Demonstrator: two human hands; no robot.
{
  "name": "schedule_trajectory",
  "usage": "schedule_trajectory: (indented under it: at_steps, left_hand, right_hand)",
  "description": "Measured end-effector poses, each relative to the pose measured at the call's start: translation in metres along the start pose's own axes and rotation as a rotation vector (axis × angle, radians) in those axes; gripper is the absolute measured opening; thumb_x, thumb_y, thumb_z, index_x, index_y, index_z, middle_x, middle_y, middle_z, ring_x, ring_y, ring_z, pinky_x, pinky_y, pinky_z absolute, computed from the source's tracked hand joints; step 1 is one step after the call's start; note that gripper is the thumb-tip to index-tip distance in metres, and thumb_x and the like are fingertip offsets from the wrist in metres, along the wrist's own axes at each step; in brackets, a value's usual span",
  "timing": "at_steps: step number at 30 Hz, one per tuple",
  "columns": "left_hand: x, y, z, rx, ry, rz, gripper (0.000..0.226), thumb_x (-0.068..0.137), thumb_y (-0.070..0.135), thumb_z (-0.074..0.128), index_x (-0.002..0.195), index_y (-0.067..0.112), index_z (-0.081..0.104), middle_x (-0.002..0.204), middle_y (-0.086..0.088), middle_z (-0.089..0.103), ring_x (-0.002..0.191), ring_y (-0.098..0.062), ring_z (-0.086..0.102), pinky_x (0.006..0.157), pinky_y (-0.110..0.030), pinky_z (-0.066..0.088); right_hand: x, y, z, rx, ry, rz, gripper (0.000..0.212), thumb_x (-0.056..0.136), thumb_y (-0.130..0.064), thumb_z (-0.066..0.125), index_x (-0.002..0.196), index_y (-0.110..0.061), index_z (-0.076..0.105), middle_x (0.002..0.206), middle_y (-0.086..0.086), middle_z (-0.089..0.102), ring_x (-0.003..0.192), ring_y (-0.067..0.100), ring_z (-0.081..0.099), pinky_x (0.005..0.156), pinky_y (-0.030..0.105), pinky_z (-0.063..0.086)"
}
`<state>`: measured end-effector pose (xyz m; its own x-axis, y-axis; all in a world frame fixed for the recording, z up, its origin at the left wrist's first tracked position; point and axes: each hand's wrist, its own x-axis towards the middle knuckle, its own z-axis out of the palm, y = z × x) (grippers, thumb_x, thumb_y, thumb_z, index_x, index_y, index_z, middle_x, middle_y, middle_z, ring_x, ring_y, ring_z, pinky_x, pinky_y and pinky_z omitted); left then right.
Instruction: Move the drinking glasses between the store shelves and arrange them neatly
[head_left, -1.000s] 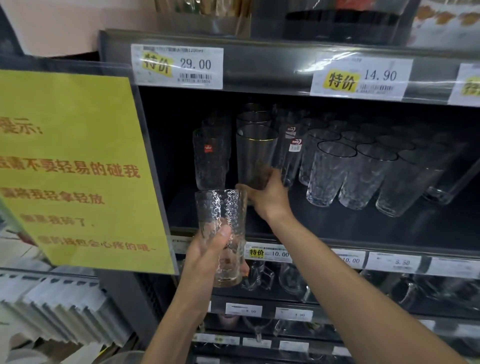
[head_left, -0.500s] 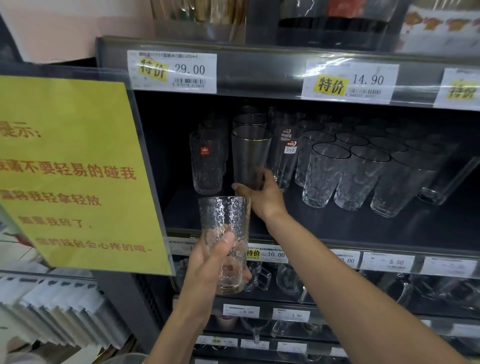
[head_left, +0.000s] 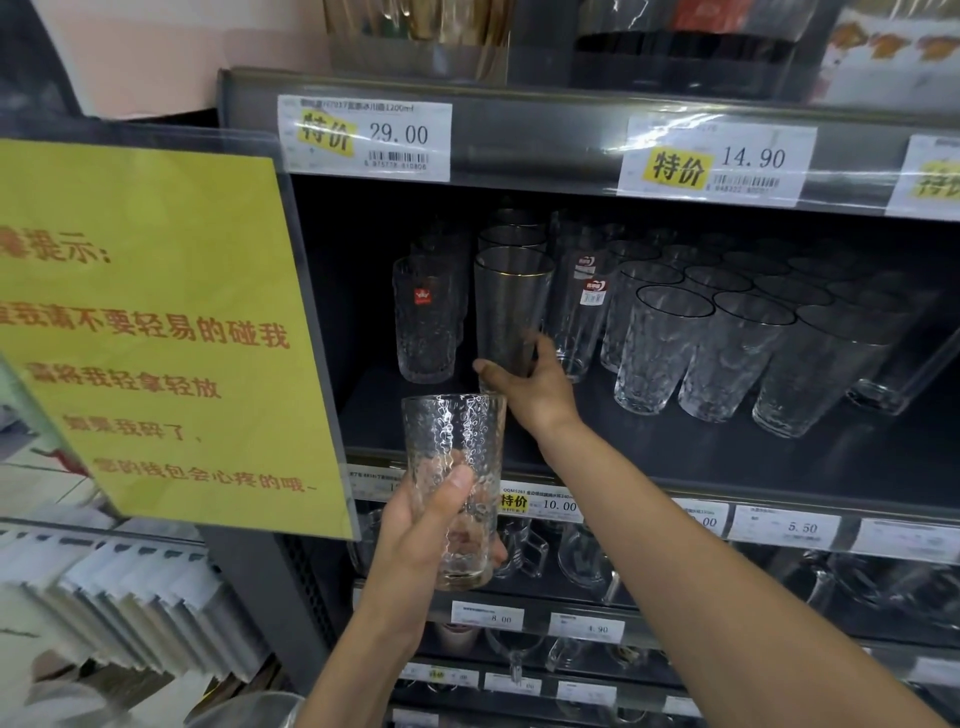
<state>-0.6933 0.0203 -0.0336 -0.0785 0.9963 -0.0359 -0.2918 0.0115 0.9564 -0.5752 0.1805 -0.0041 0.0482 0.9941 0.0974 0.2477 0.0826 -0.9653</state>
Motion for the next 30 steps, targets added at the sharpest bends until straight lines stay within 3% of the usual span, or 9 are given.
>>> schedule_trajectory:
  at_steps: [11, 15, 18, 21, 26, 30]
  left_hand:
    - [-0.003, -0.002, -0.002, 0.017, 0.009, 0.000, 0.074, 0.066, 0.061, 0.071, 0.124, 0.017, 0.058, 0.100, -0.013, 0.074, 0.066, -0.033, 0.071, 0.060, -0.037, 0.058]
    - [0.000, -0.001, 0.005, 0.042, -0.006, 0.033, 0.086, 0.063, 0.070, 0.067, 0.126, 0.012, 0.057, 0.099, -0.012, 0.074, 0.067, -0.032, 0.071, 0.065, -0.040, 0.055]
    - [0.000, -0.002, 0.015, 0.031, -0.041, 0.044, 0.080, 0.067, 0.067, 0.067, 0.127, 0.015, 0.055, 0.099, -0.011, 0.075, 0.068, -0.033, 0.071, 0.069, -0.042, 0.055]
    - [-0.002, 0.000, 0.035, 0.030, -0.073, 0.030, 0.073, 0.068, 0.063, 0.065, 0.126, 0.019, 0.054, 0.097, -0.010, 0.076, 0.065, -0.030, 0.071, 0.066, -0.041, 0.056]
    - [-0.008, -0.001, 0.082, 0.012, -0.157, 0.065, 0.079, 0.062, 0.063, 0.065, 0.123, 0.013, 0.057, 0.095, -0.013, 0.075, 0.059, -0.030, 0.068, 0.055, -0.035, 0.056]
    - [-0.015, -0.009, 0.133, -0.017, -0.212, 0.082, 0.085, 0.058, 0.067, 0.075, 0.119, 0.009, 0.059, 0.085, -0.015, 0.073, 0.057, -0.029, 0.066, 0.054, -0.036, 0.056]
  right_hand:
    - [-0.002, -0.004, -0.012, -0.101, -0.084, 0.093, 0.080, 0.078, -0.035, 0.083, 0.143, -0.015, 0.040, 0.133, 0.000, 0.061, 0.118, 0.016, 0.058, 0.095, 0.024, 0.042]
    - [-0.011, -0.002, -0.037, -0.241, -0.163, 0.108, 0.074, 0.081, -0.038, 0.079, 0.141, -0.013, 0.045, 0.130, 0.000, 0.060, 0.121, 0.017, 0.056, 0.106, 0.031, 0.043]
    - [-0.030, 0.003, -0.067, -0.347, -0.230, 0.052, 0.054, 0.085, -0.034, 0.076, 0.132, -0.015, 0.057, 0.125, -0.001, 0.063, 0.119, 0.015, 0.058, 0.104, 0.026, 0.043]
    - [-0.054, 0.010, -0.106, -0.515, -0.284, -0.040, 0.041, 0.088, -0.038, 0.072, 0.124, -0.020, 0.064, 0.123, -0.003, 0.067, 0.116, 0.013, 0.060, 0.105, 0.030, 0.045]
    - [-0.092, 0.018, -0.188, -0.810, -0.261, -0.117, 0.045, 0.092, -0.048, 0.063, 0.128, -0.021, 0.063, 0.122, -0.003, 0.066, 0.113, 0.015, 0.059, 0.095, 0.028, 0.046]
    - [-0.106, 0.038, -0.265, -0.861, -0.200, -0.073, 0.053, 0.088, -0.056, 0.062, 0.127, -0.020, 0.064, 0.124, -0.004, 0.064, 0.117, 0.015, 0.057, 0.098, 0.027, 0.043]
